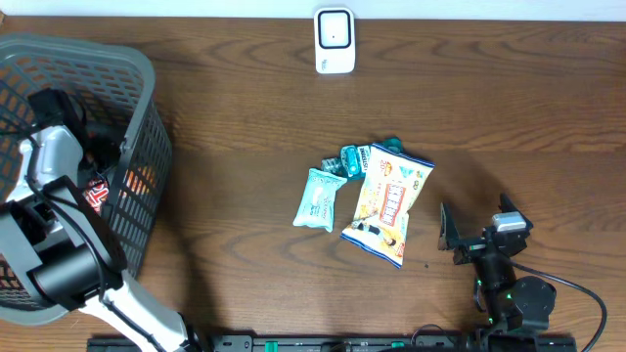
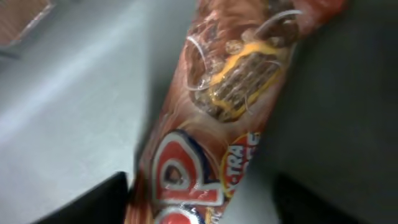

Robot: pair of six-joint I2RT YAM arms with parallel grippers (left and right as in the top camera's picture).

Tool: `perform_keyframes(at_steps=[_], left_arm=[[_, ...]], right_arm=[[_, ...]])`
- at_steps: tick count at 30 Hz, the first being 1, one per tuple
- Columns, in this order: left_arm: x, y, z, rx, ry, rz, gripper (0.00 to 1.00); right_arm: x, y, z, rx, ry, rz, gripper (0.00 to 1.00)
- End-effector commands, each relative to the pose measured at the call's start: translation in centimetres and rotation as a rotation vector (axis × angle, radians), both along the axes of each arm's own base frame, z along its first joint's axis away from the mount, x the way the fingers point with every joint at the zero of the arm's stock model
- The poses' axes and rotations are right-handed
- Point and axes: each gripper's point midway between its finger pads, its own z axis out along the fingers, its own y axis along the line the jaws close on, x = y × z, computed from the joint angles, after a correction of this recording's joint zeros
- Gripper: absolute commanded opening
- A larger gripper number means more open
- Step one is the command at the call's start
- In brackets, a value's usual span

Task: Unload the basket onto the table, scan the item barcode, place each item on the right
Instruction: 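Grasp the red Top chocolate bar in the basket and carry it out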

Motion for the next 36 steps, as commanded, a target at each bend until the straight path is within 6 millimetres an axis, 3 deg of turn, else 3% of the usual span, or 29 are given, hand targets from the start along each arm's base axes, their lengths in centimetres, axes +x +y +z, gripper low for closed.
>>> perform_keyframes(at_steps=[1, 2, 5, 8, 11, 14, 15, 19, 20, 22, 25, 28, 29, 31, 33, 36], left_arm=[[-2.5, -1.2, -4.6, -0.074, 0.141, -0.024, 0.14], [-2.7, -1.3, -4.6, -0.078, 0.148, -0.024, 0.07], [-2.9, -1.4, -4.0, -0.076, 0.15, -0.031, 0.07], [-2.4, -1.1, -1.1, -0.044, 0.093, -0.033, 0.07], [-1.4, -0.4, 4.5, 0.036, -0.034, -0.03, 0.07], [-0.8, -0.1, 11.6, 0.13, -0.204, -0.023, 0.07], [-1.0, -0.1, 14.8, 0.169, -0.289, 0.002, 0.07], [-2.9, -0.9, 23.4, 0.224, -0.564, 0.189, 0.08], [-3.9, -1.8, 26.1, 0.2, -0.673, 0.262, 0.07], [-4.5, -4.0, 29.2, 0.132, -0.802, 0.26, 0.07], [-4.6, -9.5, 33.1, -0.005, -0.96, 0.098, 0.07], [-4.4, -15.7, 34.3, -0.141, -0.997, -0.097, 0.07], [-4.1, -18.7, 34.1, -0.181, -0.979, -0.22, 0.07], [-3.8, -22.7, 33.0, -0.208, -0.932, -0.385, 0.07], [-3.5, -27.4, 30.2, -0.224, -0.836, -0.541, 0.07], [-2.7, -31.4, 25.0, -0.17, -0.684, -0.629, 0.07]], right_arm=[[0.0, 0.0, -0.1, -0.015, 0.002, 0.001, 0.99], [0.0, 0.0, -0.1, -0.015, 0.002, 0.001, 0.99], [0.0, 0.0, -0.1, -0.015, 0.002, 0.001, 0.99], [0.0, 0.0, -0.1, -0.015, 0.002, 0.001, 0.99], [0.0, 0.0, -0.1, -0.015, 0.002, 0.001, 0.99], [0.0, 0.0, -0.1, -0.015, 0.002, 0.001, 0.99], [0.0, 0.0, -0.1, -0.015, 0.002, 0.001, 0.99], [0.0, 0.0, -0.1, -0.015, 0.002, 0.001, 0.99], [0.0, 0.0, -0.1, -0.015, 0.002, 0.001, 0.99], [0.0, 0.0, -0.1, -0.015, 0.002, 0.001, 0.99], [0.0, 0.0, -0.1, -0.015, 0.002, 0.001, 0.99], [0.0, 0.0, -0.1, -0.015, 0.002, 0.001, 0.99], [0.0, 0.0, -0.1, -0.015, 0.002, 0.001, 0.99], [0.0, 0.0, -0.1, -0.015, 0.002, 0.001, 0.99], [0.0, 0.0, -0.1, -0.015, 0.002, 0.001, 0.99], [0.0, 0.0, -0.1, -0.015, 0.002, 0.001, 0.99]])
